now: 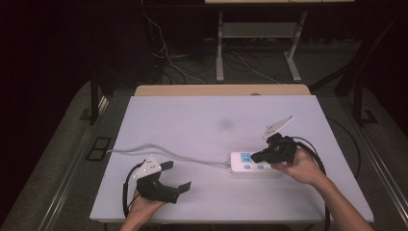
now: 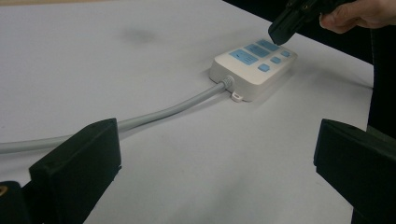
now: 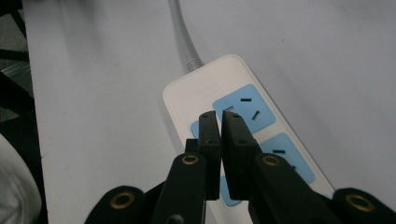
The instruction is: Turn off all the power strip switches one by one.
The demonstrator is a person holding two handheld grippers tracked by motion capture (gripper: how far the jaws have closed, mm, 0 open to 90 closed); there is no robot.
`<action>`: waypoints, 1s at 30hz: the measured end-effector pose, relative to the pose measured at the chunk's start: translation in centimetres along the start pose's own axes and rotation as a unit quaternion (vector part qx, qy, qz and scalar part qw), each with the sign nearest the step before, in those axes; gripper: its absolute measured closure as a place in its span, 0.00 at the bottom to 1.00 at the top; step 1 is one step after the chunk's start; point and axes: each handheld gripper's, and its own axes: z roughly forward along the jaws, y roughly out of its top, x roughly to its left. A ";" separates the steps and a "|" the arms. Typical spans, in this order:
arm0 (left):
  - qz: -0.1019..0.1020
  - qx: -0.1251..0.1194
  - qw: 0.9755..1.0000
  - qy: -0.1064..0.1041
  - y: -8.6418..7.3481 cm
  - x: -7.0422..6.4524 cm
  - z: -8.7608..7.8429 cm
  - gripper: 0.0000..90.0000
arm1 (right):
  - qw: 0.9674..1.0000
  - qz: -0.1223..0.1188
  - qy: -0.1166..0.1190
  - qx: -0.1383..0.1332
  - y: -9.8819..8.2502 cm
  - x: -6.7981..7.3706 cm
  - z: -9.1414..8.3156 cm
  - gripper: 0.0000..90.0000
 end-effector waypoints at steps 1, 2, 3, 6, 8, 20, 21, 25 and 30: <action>0.000 0.000 1.000 -0.001 0.0 0.0 0.0 0.00 | 1.000 0.003 -0.003 -0.003 -0.1 0.0 -0.2 0.94; 0.000 -0.001 1.000 -0.001 0.0 -0.1 0.0 0.00 | 1.000 0.005 -0.004 -0.007 -0.1 0.0 -0.5 0.93; 0.000 -0.001 1.000 -0.001 0.0 -0.1 0.0 0.00 | 1.000 0.007 -0.006 -0.012 -0.2 0.0 -0.7 0.93; 0.000 -0.003 1.000 -0.002 0.0 -0.1 -0.1 0.00 | 0.999 0.017 -0.014 -0.023 -0.4 0.0 -1.4 0.90; -0.001 -0.005 1.000 -0.001 0.0 -0.1 -0.2 0.00 | 0.999 0.023 -0.021 -0.031 -0.6 0.1 -1.9 0.86; -0.006 -0.011 1.000 0.001 0.1 0.0 -0.3 0.00 | 0.989 0.086 -0.067 -0.103 -3.7 1.0 -4.5 0.46; -0.006 -0.011 1.000 0.001 0.1 0.0 -0.3 0.00 | 0.988 0.089 -0.071 -0.108 -4.0 1.2 -4.7 0.41; -0.006 -0.012 1.000 0.001 0.1 0.0 -0.3 0.00 | 0.983 0.106 -0.084 -0.124 -4.9 1.8 -5.2 0.18; -0.005 -0.013 1.000 0.002 0.2 0.1 -0.3 0.00 | 0.979 0.115 -0.100 -0.137 -6.2 2.7 -5.3 0.00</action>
